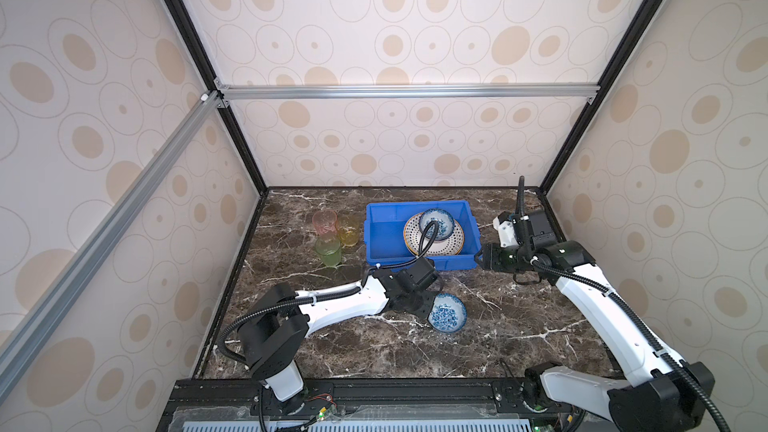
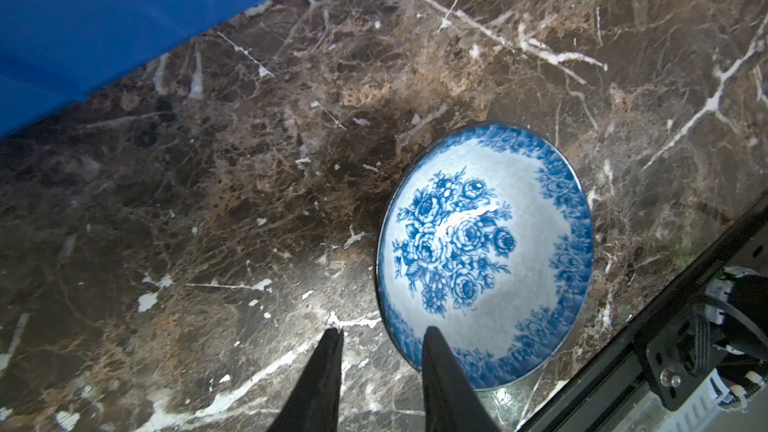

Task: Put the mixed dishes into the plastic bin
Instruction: 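Lower the left gripper onto the rim of the blue-floral bowl on the table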

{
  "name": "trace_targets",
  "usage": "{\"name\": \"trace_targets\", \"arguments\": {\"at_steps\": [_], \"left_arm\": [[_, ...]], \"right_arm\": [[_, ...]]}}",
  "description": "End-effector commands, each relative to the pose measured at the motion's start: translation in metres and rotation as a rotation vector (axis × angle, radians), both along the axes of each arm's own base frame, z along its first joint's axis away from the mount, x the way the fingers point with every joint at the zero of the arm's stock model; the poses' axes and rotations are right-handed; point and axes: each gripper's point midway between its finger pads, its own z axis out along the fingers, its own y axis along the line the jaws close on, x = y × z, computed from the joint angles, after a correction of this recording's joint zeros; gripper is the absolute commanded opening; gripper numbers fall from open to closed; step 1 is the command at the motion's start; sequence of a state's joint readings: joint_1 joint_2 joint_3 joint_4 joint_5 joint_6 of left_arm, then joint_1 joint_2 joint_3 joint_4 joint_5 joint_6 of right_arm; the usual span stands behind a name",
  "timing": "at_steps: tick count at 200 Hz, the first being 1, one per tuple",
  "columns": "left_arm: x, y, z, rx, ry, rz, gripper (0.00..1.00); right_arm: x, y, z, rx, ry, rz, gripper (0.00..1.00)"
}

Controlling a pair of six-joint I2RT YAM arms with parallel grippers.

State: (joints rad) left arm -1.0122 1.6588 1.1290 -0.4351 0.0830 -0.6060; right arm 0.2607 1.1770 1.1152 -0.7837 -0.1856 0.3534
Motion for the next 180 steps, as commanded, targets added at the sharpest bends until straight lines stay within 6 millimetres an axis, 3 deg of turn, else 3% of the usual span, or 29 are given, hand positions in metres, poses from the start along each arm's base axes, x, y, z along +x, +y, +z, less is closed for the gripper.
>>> {"name": "trace_targets", "arguments": {"at_steps": [1, 96, 180], "left_arm": [[0.001, -0.01, 0.006, 0.008, -0.021, -0.03, 0.33], [0.005, -0.016, -0.015, 0.108, -0.013, -0.049, 0.32], [0.007, -0.028, -0.03, 0.146, 0.015, -0.091, 0.25]], "right_arm": [[-0.007, -0.004, -0.002, -0.017, 0.009, 0.001, 0.56], [-0.006, -0.007, -0.001, -0.034, -0.005, 0.001, 0.56], [-0.006, -0.01, -0.001, -0.062, -0.007, 0.005, 0.56]]}}
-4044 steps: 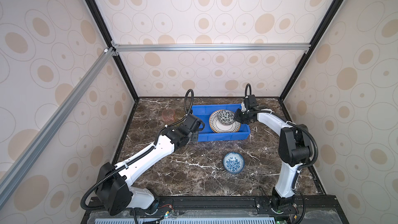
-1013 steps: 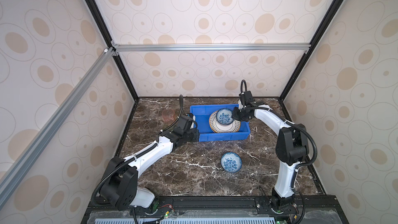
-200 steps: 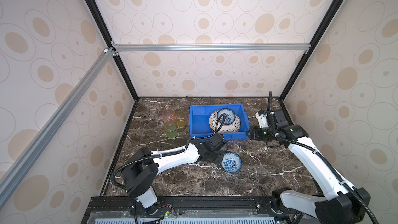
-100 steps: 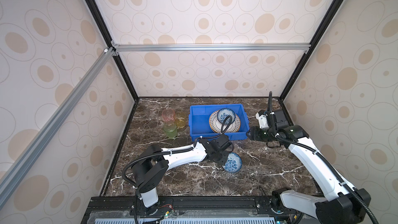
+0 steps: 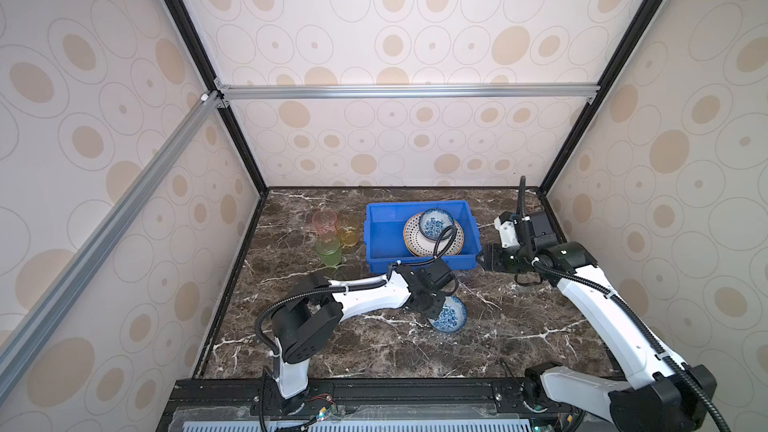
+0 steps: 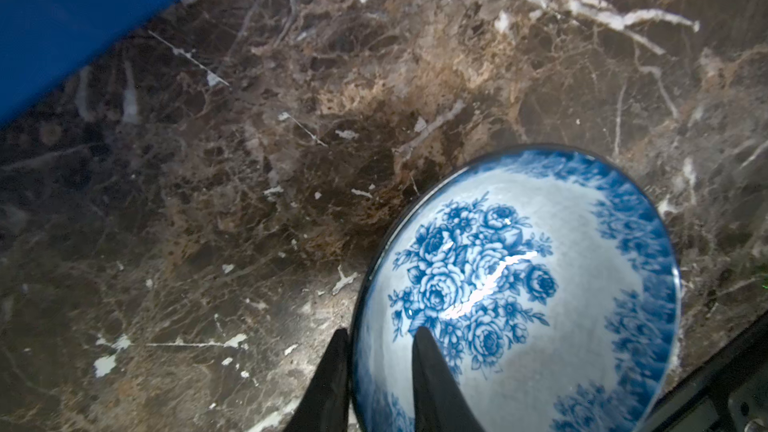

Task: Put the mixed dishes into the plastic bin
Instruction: 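Lower the left gripper onto the rim of the blue-floral bowl on the table, then close the left gripper on the bowl rim and lift it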

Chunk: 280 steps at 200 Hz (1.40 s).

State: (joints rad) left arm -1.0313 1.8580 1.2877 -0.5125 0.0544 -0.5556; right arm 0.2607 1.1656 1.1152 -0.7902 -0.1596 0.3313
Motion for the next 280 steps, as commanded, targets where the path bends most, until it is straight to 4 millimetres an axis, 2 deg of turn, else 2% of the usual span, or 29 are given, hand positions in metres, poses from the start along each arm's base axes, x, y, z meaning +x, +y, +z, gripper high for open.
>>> {"name": "trace_targets", "arguments": {"at_steps": [1, 55, 123, 185, 280], "left_arm": [[-0.001, -0.007, 0.002, 0.02, -0.004, -0.04, 0.25], [-0.001, -0.012, -0.007, 0.042, 0.013, -0.059, 0.17], [0.002, -0.012, -0.008, 0.053, 0.004, -0.053, 0.11], [0.002, -0.01, -0.008, 0.052, 0.001, -0.045, 0.0], [0.0, -0.001, -0.003, 0.053, -0.015, -0.027, 0.0]], "right_arm": [[-0.005, -0.006, -0.003, -0.033, 0.009, 0.002, 0.56], [-0.005, -0.007, -0.001, -0.044, 0.004, 0.004, 0.56], [-0.004, -0.007, 0.0, -0.051, 0.003, 0.01, 0.56], [-0.008, -0.01, 0.0, -0.058, 0.001, 0.007, 0.56], [-0.01, -0.009, 0.0, -0.046, 0.004, 0.005, 0.56]]}}
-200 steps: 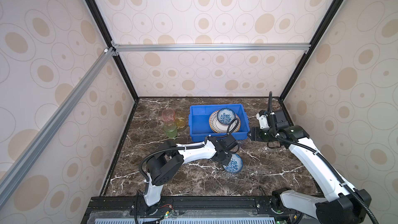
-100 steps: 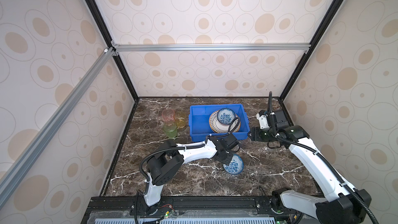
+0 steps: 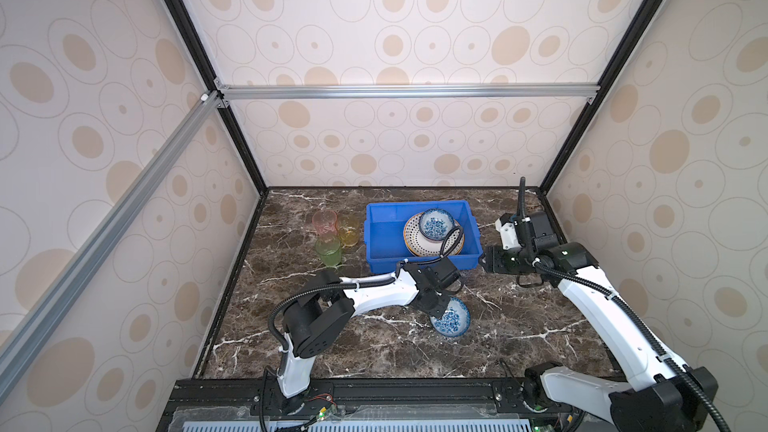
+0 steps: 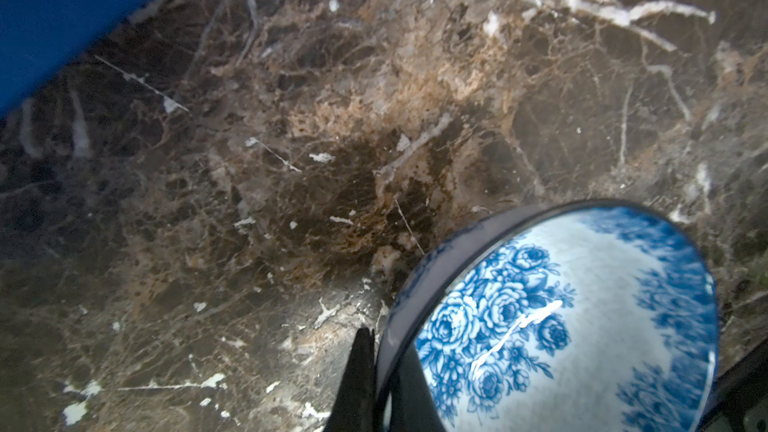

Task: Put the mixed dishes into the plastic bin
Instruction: 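Close the left gripper on the bowl rim and lift it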

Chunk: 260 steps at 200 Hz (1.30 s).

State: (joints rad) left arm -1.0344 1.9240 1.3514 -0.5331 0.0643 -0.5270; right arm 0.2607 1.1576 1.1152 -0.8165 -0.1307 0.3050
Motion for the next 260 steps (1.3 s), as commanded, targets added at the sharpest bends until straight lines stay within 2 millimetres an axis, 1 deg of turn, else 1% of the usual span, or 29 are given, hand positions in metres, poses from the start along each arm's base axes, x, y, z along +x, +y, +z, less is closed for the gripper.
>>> {"name": "trace_targets", "arguments": {"at_steps": [1, 65, 111, 151, 203, 260], "left_arm": [[-0.003, 0.01, 0.006, 0.031, -0.026, 0.006, 0.0], [-0.004, 0.009, 0.021, -0.025, -0.05, 0.004, 0.0], [-0.006, 0.015, 0.028, -0.037, -0.063, 0.012, 0.0], [-0.006, 0.02, 0.038, -0.059, -0.082, 0.022, 0.0], [-0.006, 0.022, 0.048, -0.078, -0.1, 0.025, 0.0], [-0.005, 0.022, 0.063, -0.102, -0.128, 0.022, 0.0]], "right_arm": [[-0.006, -0.002, 0.002, -0.004, 0.0, 0.001, 0.56], [-0.005, 0.0, 0.008, 0.012, -0.01, 0.002, 0.56], [-0.006, 0.003, 0.01, 0.031, -0.008, 0.005, 0.56], [-0.007, 0.004, 0.012, 0.046, -0.013, 0.003, 0.56], [-0.008, 0.004, 0.014, 0.052, -0.016, 0.002, 0.56], [-0.003, 0.008, 0.021, 0.074, -0.02, -0.003, 0.56]]}}
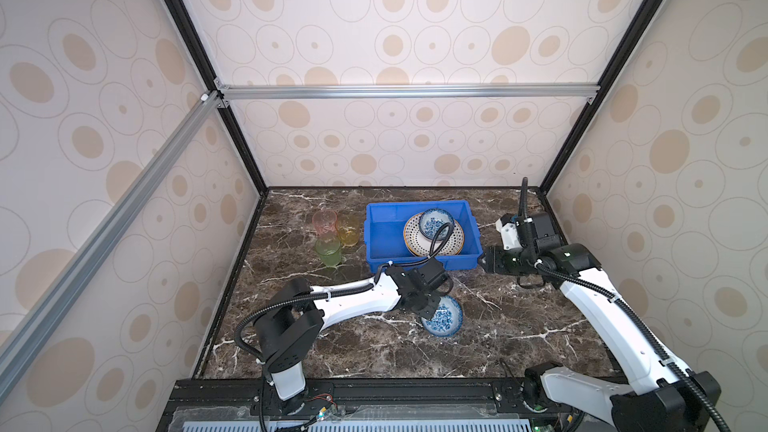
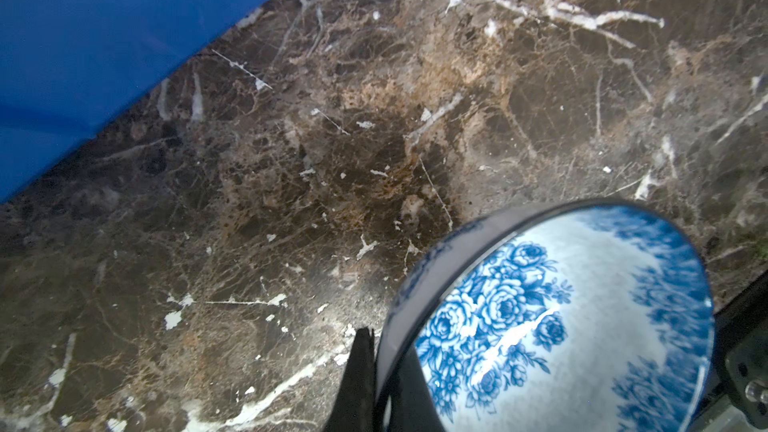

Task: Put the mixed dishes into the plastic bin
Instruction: 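Close the left gripper on the bowl rim and lift it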

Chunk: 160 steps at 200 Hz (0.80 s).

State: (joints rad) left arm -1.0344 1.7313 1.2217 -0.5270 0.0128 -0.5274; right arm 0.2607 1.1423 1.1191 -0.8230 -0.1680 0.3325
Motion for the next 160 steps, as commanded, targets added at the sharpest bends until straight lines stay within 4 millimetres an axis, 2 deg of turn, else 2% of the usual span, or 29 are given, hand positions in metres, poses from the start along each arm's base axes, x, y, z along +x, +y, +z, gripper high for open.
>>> {"name": "trace_targets", "arguments": {"at_steps": [1, 100, 160], "left_arm": [[0.002, -0.007, 0.028, -0.066, -0.053, -0.001, 0.0], [0.01, -0.001, 0.056, -0.108, -0.122, 0.013, 0.0], [0.029, 0.009, 0.081, -0.146, -0.172, 0.054, 0.0]], "right_arm": [[0.002, 0.002, 0.015, 0.028, -0.023, -0.004, 0.56], [0.002, 0.004, 0.018, 0.051, -0.029, -0.013, 0.56], [0.003, 0.004, 0.015, 0.045, -0.024, -0.011, 0.58]]}}
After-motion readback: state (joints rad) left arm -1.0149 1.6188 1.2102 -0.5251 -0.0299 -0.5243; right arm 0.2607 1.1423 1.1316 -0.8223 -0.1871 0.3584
